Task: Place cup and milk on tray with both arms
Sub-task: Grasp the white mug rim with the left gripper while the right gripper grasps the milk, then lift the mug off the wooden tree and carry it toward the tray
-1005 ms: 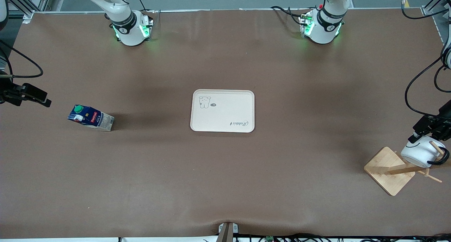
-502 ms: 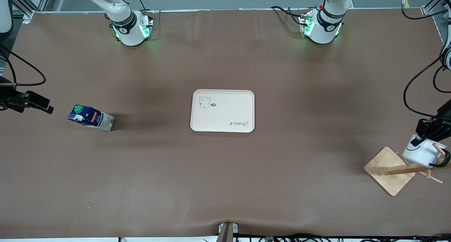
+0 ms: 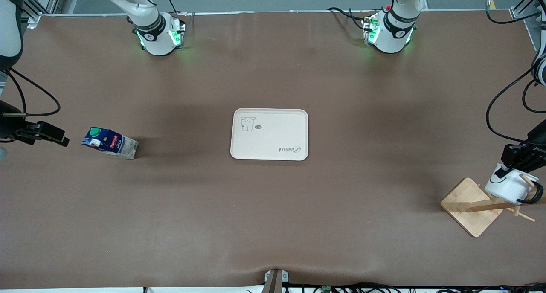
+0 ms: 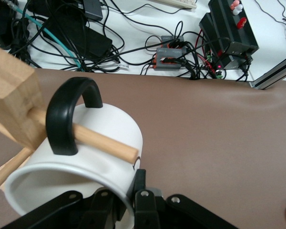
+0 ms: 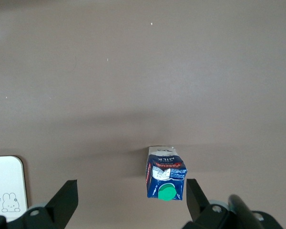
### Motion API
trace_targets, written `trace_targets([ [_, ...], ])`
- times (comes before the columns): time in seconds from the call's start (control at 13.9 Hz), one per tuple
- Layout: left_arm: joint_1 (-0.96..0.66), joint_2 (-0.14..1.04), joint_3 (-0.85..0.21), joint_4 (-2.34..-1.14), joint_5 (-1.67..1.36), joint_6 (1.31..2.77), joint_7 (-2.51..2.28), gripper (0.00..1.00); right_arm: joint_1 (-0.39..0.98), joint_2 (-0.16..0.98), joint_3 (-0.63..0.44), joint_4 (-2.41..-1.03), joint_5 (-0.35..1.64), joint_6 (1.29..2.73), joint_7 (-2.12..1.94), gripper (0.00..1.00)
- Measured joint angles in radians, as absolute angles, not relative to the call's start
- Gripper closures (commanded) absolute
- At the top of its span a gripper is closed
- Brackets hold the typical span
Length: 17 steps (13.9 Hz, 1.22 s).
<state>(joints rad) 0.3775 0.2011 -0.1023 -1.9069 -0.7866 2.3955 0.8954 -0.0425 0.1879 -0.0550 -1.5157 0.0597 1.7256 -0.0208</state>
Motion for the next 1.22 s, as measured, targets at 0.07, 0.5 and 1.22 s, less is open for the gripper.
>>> trace_targets([
  [0.07,0.378,0.190,-0.105,-1.911,-0.787,2.389,0.884,1.00,-0.045,0.195,-0.056,-1.516,0.060,1.715,-0.021,0.00],
  [0.5,0.378,0.106,-0.127,-1.980,-0.787,2.351,0.823,1.00,-0.053,0.238,-0.057,-1.518,0.060,1.691,-0.022,0.00],
  [1.22,0.372,-0.021,-0.311,-2.017,-0.562,2.292,0.388,1.00,-0.054,0.263,-0.057,-1.555,0.060,1.688,0.071,0.00],
])
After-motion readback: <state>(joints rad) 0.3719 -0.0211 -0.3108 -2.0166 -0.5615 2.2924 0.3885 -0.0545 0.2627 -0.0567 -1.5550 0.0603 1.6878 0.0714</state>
